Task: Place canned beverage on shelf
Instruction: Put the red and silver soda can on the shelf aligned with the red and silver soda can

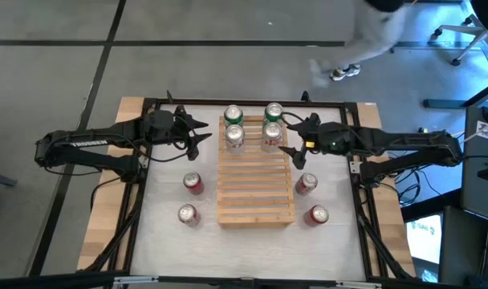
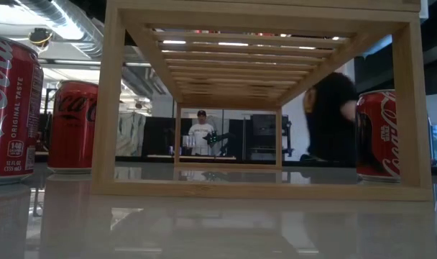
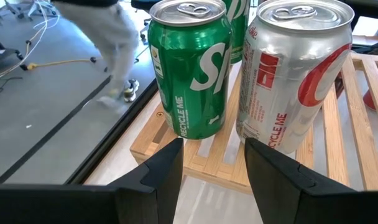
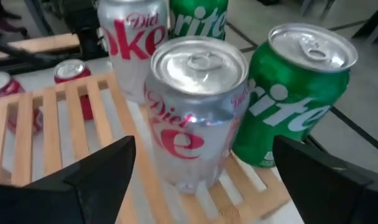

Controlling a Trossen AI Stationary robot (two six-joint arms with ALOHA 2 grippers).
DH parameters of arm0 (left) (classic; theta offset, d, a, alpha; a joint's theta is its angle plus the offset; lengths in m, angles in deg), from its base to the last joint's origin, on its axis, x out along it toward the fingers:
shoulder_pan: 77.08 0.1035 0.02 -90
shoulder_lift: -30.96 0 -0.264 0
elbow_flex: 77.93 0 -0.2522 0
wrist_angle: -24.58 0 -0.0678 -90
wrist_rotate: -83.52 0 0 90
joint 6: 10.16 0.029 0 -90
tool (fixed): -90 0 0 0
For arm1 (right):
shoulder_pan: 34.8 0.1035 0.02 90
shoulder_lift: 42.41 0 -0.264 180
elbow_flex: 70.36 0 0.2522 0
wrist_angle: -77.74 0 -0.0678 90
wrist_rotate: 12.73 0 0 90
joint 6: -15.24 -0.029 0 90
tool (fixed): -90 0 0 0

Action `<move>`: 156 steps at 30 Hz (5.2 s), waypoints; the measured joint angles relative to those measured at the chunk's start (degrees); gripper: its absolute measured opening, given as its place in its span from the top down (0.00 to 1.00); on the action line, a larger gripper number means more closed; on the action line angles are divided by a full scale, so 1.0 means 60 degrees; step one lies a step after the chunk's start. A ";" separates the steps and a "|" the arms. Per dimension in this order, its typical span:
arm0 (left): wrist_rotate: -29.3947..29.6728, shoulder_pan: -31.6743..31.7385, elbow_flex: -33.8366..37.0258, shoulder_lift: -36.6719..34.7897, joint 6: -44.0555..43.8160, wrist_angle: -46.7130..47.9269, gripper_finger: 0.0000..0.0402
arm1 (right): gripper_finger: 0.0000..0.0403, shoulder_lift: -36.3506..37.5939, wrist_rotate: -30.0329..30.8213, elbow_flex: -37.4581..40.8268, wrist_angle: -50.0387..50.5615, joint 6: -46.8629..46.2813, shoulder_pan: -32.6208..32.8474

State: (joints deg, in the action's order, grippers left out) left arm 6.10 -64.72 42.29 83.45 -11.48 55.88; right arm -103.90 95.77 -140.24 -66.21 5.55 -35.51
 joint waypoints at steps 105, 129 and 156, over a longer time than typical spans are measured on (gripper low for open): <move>0.0000 0.0000 0.0000 0.0000 0.0000 -0.0002 0.59 | 0.28 -0.0092 -0.4928 0.0004 -0.1102 0.1957 -0.1967; 0.0000 -0.0002 0.0000 -0.0004 -0.0004 -0.0007 0.59 | 0.28 -0.0603 -0.4838 -0.0015 -0.1288 0.2640 -0.1960; 0.0000 0.0000 0.0000 -0.0003 -0.0003 -0.0004 0.59 | 0.16 -0.0639 -0.4835 -0.0018 -0.1181 0.2666 -0.1949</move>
State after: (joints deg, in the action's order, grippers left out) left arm 6.10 -64.72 42.29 83.43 -11.50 55.86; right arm -107.73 66.76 -140.35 -73.30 21.55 -47.20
